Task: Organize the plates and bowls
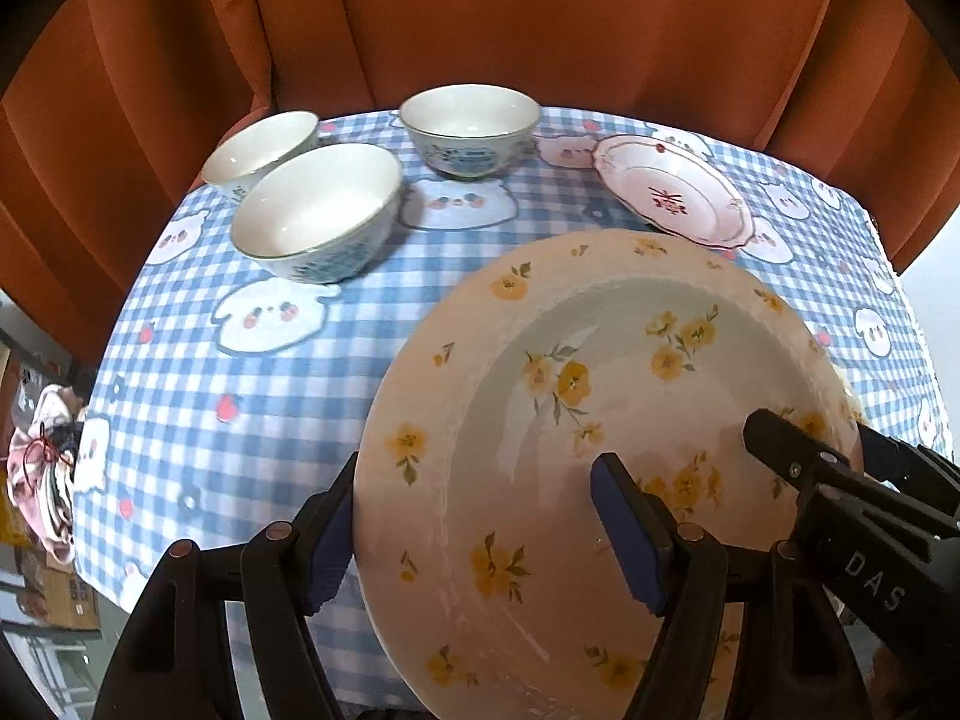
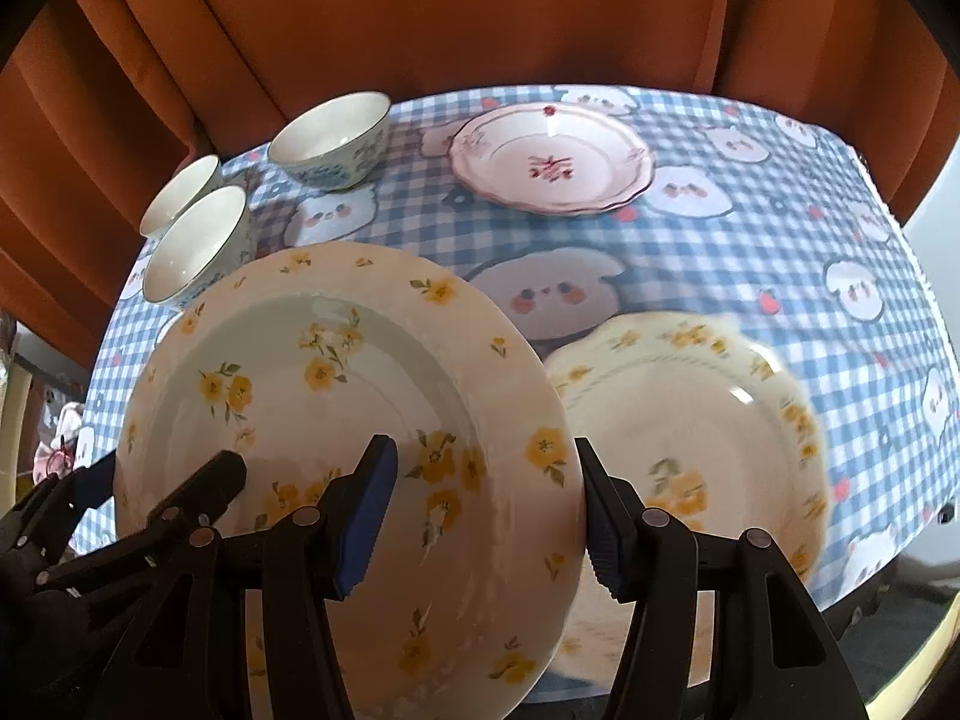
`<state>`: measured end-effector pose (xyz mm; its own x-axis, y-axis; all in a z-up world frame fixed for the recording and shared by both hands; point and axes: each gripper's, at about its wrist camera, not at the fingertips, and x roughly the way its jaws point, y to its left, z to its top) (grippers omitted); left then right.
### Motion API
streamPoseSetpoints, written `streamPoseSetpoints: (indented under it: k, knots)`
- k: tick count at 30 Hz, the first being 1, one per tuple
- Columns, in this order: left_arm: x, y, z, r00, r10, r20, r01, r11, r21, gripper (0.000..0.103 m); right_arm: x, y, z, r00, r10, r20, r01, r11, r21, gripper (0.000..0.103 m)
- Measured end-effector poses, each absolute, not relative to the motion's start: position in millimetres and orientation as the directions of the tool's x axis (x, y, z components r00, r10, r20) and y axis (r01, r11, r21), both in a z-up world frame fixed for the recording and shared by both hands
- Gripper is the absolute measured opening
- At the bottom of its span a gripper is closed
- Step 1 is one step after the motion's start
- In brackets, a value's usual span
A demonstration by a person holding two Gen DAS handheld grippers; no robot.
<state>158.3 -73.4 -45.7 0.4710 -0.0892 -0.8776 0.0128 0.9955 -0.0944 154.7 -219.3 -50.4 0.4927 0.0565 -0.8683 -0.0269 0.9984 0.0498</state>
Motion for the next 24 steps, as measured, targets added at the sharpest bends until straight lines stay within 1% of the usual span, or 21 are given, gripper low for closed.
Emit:
streamPoseSetpoints:
  k: [8,24]
  knots:
    - [152.4,-123.5,-42.7,0.477,-0.083,-0.875,-0.013,0.995,-0.102,0.074,152.4,-270.7,-46.9,0.485,0.072,-0.872,-0.046,0.997,0.057,0.062]
    - [149.0,-206.0,-50.5,0.478,-0.111,-0.871,-0.035,0.989,-0.145,0.074,152.3,-358.7,-47.6,0.488,0.048,-0.871,-0.054,0.998,0.025,0.062]
